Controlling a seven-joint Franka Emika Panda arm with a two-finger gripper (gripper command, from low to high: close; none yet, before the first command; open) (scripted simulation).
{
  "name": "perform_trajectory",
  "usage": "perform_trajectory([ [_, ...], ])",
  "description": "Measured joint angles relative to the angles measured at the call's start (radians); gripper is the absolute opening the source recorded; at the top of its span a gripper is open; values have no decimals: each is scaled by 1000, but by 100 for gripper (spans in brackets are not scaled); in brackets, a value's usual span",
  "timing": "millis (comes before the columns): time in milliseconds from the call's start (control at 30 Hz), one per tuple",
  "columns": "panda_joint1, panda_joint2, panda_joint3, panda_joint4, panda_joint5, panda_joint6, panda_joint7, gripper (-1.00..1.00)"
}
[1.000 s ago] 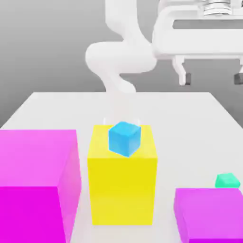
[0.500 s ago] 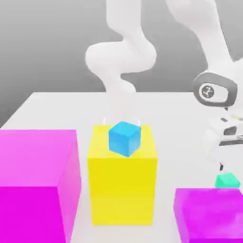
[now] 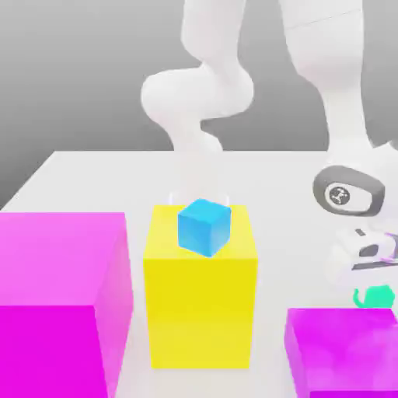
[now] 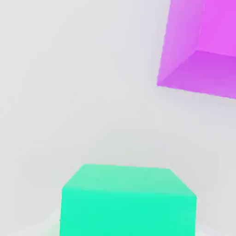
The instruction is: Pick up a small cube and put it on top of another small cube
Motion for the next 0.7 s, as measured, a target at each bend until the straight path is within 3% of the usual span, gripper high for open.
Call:
perform_trajectory([
  [133,-85,-147,10,-3,118,-135,-95,-100],
  [300,-226,-329,-78,26,213,-336,-181,-100],
  [700,-390,-726,-324,79,355,-770,-311,-100],
])
